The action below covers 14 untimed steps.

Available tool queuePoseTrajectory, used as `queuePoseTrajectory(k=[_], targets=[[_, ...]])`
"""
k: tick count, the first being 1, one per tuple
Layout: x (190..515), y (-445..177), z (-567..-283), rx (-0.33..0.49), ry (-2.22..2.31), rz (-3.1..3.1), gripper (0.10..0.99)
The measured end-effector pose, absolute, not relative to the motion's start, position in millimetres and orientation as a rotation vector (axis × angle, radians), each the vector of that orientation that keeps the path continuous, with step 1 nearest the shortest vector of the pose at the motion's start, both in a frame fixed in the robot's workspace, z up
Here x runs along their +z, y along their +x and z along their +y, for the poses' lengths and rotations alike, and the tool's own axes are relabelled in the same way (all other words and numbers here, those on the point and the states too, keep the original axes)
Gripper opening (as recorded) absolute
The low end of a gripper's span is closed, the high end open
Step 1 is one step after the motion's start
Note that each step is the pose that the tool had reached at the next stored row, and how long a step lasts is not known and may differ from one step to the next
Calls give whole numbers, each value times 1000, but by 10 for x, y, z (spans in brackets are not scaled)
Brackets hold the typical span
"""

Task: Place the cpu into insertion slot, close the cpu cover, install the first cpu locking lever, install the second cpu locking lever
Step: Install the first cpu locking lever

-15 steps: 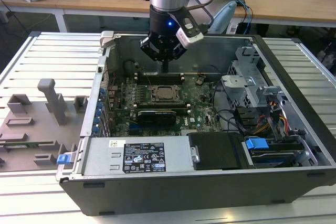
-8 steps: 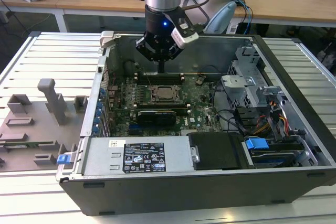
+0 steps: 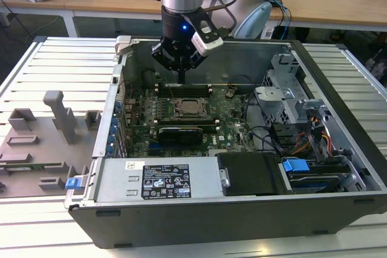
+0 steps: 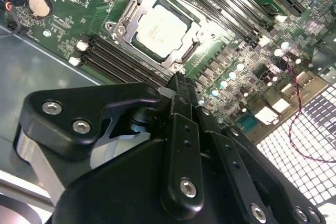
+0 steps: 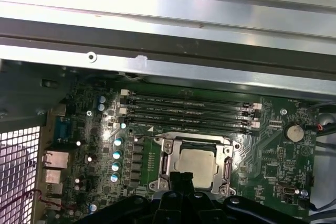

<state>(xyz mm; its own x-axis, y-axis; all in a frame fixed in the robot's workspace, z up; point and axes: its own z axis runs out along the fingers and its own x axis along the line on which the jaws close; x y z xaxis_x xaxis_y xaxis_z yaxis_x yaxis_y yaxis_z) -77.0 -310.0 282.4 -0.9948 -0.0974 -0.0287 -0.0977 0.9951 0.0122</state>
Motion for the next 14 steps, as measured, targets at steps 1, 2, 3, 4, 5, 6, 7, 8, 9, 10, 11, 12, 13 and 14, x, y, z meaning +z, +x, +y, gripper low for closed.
queuePoseTrajectory(k=[1, 2, 3, 4, 5, 6, 7, 8, 9, 10, 11, 12, 13, 14], targets=[[2824, -777, -3100, 21, -152, 3110, 106], [2824, -783, -3100, 21, -152, 3110, 106], [2823, -790, -3100, 21, -152, 3110, 106], [2823, -797, -3100, 21, -152, 3110, 106], [2823, -807, -3100, 21, -152, 3110, 106], [2822, -822, -3100, 21, -152, 3110, 106], [2822, -826, -3100, 21, -152, 3110, 106], [2821, -832, -3100, 21, -152, 3110, 106], [2821, -837, -3100, 21, -152, 3110, 106], [2821, -842, -3100, 21, -152, 3110, 106], [2820, -848, -3100, 21, -152, 3110, 106], [2820, -852, -3100, 21, -152, 3110, 106], [2819, -857, -3100, 21, -152, 3110, 106], [2819, -861, -3100, 21, -152, 3110, 106]])
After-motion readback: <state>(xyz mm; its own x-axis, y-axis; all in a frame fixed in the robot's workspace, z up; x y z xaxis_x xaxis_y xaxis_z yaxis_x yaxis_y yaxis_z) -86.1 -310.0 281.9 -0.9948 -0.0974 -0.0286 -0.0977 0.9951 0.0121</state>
